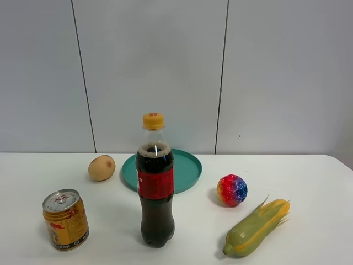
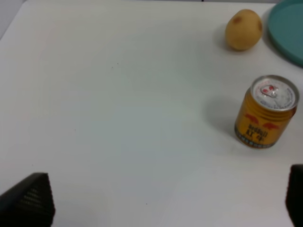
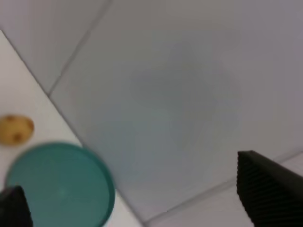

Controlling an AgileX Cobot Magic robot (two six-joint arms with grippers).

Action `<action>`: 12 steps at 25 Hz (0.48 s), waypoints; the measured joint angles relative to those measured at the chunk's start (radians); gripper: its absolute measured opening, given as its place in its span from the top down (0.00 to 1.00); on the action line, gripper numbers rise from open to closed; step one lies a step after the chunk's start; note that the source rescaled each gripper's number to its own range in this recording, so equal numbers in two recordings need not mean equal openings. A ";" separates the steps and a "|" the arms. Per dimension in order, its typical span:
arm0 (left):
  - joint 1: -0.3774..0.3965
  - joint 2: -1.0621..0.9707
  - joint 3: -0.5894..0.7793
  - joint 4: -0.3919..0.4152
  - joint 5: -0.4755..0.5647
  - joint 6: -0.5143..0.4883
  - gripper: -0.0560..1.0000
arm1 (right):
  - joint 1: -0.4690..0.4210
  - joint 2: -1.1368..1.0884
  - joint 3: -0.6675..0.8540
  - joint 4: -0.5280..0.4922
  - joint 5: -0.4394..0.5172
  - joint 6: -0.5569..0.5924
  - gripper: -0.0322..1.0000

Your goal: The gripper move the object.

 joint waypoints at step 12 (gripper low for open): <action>0.000 0.000 0.000 0.000 0.000 0.000 0.00 | -0.192 -0.512 0.752 -0.046 -0.085 0.276 0.38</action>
